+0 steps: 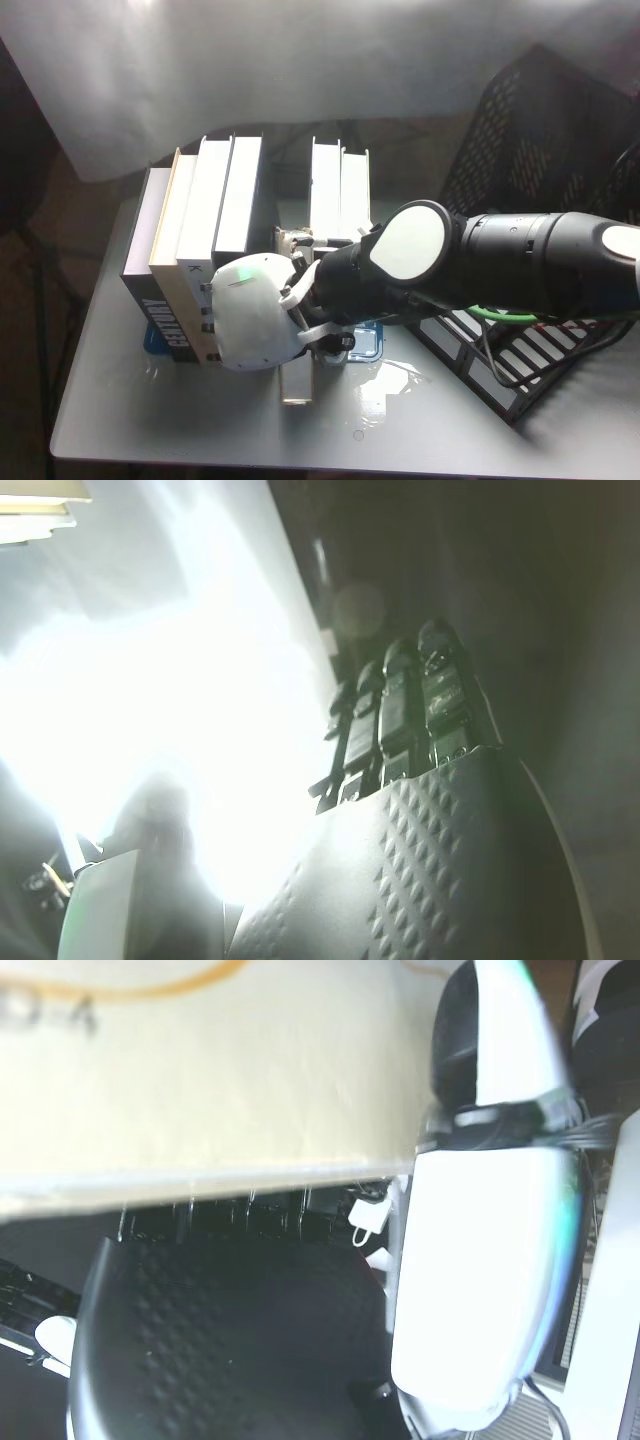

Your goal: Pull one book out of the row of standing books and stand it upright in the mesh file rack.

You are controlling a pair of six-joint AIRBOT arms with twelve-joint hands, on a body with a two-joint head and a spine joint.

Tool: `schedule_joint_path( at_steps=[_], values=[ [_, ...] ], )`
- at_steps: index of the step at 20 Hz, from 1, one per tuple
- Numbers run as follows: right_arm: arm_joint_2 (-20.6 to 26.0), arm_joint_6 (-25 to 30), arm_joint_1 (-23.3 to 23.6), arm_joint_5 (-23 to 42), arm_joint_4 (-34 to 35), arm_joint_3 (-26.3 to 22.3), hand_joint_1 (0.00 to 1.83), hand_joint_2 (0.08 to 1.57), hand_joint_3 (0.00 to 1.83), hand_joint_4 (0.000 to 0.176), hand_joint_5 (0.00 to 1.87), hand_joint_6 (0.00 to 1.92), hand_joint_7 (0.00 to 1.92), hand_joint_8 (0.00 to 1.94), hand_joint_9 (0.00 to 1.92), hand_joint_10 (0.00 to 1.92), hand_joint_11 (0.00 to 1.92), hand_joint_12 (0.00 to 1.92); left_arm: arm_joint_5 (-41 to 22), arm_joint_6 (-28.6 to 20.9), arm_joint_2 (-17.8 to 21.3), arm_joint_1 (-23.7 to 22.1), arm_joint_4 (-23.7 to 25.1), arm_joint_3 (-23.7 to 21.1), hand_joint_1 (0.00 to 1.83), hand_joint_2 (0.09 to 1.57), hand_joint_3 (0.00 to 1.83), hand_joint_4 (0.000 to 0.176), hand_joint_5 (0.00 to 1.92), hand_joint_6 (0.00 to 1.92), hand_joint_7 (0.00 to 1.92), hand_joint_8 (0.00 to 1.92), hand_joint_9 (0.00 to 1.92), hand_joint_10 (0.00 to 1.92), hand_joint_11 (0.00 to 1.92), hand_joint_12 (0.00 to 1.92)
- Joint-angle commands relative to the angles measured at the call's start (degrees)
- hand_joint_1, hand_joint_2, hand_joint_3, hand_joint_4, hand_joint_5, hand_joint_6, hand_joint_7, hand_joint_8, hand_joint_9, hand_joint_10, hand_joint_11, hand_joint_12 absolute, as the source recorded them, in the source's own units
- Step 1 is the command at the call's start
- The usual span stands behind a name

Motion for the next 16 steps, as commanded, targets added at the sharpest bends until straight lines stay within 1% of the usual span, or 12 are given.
schedule_joint_path(
  at_steps=[1,3,5,6,8,9,10,12,13,14,15,16],
  values=[
    [1.2,-0.4,-0.2,-2.5,-0.3,0.5,1.37,0.93,0.43,0.0,0.91,1.05,0.97,1.19,0.8,1.47,0.61,1.92,-7.4,-0.3,0.4,0.2,-1.7,0.3,0.34,1.33,0.0,0.0,0.0,0.0,0.0,0.0,0.0,0.0,0.0,0.0],
    [1.2,-0.4,-0.2,-2.5,-0.3,0.5,1.37,0.95,0.42,0.0,0.87,1.15,0.95,1.21,0.77,1.5,0.54,1.92,-7.4,-0.3,0.4,0.2,-1.7,0.3,0.36,1.32,0.0,0.003,0.0,0.0,0.0,0.0,0.0,0.0,0.0,0.0],
    [1.2,-0.4,-0.2,-2.5,-0.3,0.5,1.37,0.93,0.45,0.0,0.88,1.12,0.97,1.18,0.81,1.45,0.6,1.92,-7.4,-0.3,0.4,0.2,-1.7,0.3,0.36,1.32,0.0,0.0,0.0,0.0,0.0,0.0,0.0,0.0,0.0,0.0],
    [1.2,-0.4,-0.2,-2.5,-0.3,0.5,1.38,0.91,0.43,0.0,0.98,0.87,1.01,1.16,0.86,1.41,0.76,1.89,-7.4,-0.3,0.4,0.2,-1.7,0.3,0.35,1.32,0.0,0.0,0.0,0.0,0.0,0.0,0.0,0.0,0.0,0.0],
    [1.2,-0.4,-0.2,-2.5,-0.3,0.5,1.37,0.99,0.33,0.0,0.92,0.96,0.96,1.18,0.8,1.5,0.67,1.92,-7.4,-0.3,0.4,0.2,-1.7,0.3,0.34,1.32,0.0,0.0,0.0,0.0,0.0,0.0,0.0,0.0,0.0,0.0],
    [1.2,-0.4,-0.2,-2.5,-0.3,0.5,1.37,1.01,0.25,0.0,0.92,0.99,1.01,1.06,0.83,1.41,0.63,1.92,-7.4,-0.3,0.4,0.2,-1.7,0.3,0.34,1.32,0.0,0.0,0.0,0.0,0.0,0.0,0.0,0.0,0.0,0.0],
    [1.2,-0.4,-0.2,-2.5,-0.3,0.5,1.36,1.08,0.23,0.0,0.8,1.17,0.91,1.25,0.73,1.53,0.52,1.92,-7.5,-0.3,0.4,0.2,-1.7,0.3,0.34,1.32,0.0,0.0,0.0,0.0,0.0,0.0,0.0,0.0,0.0,0.0],
    [1.2,-0.4,-0.2,-2.5,-0.3,0.6,1.37,0.96,0.36,0.0,0.88,1.16,0.98,1.1,0.83,1.38,0.57,1.9,-7.5,-0.3,0.4,0.2,-1.7,0.3,0.32,1.32,0.0,0.002,0.0,0.0,0.0,0.0,0.0,0.0,0.0,0.0],
    [1.2,-0.4,-0.2,-2.5,-0.3,0.6,1.38,0.91,0.43,0.0,0.95,0.99,1.02,1.12,0.88,1.37,0.72,1.87,-7.6,-0.3,0.4,0.2,-1.7,0.3,0.35,1.32,0.0,0.0,0.0,0.0,0.0,0.0,0.0,0.0,0.0,0.0],
    [1.2,-0.4,-0.2,-2.5,-0.3,0.6,1.38,0.91,0.43,0.0,0.95,0.99,1.02,1.12,0.88,1.37,0.72,1.87,-7.6,-0.3,0.4,0.2,-1.7,0.3,0.35,1.32,0.0,0.0,0.0,0.0,0.0,0.0,0.0,0.0,0.0,0.0],
    [1.2,-0.4,-0.2,-2.5,-0.3,0.6,1.36,1.06,0.22,0.0,0.85,1.06,0.94,1.22,0.75,1.51,0.58,1.92,-7.6,-0.3,0.4,0.2,-1.7,0.3,0.34,1.32,0.0,0.0,0.0,0.0,0.0,0.0,0.0,0.0,0.0,0.0],
    [1.2,-0.4,-0.2,-2.5,-0.3,0.6,1.36,1.1,0.12,0.0,0.85,1.14,0.95,1.13,0.77,1.45,0.49,1.92,-7.6,-0.3,0.4,0.2,-1.7,0.3,0.35,1.32,0.0,0.0,0.0,0.0,0.0,0.0,0.0,0.0,0.0,0.0]
  ],
)
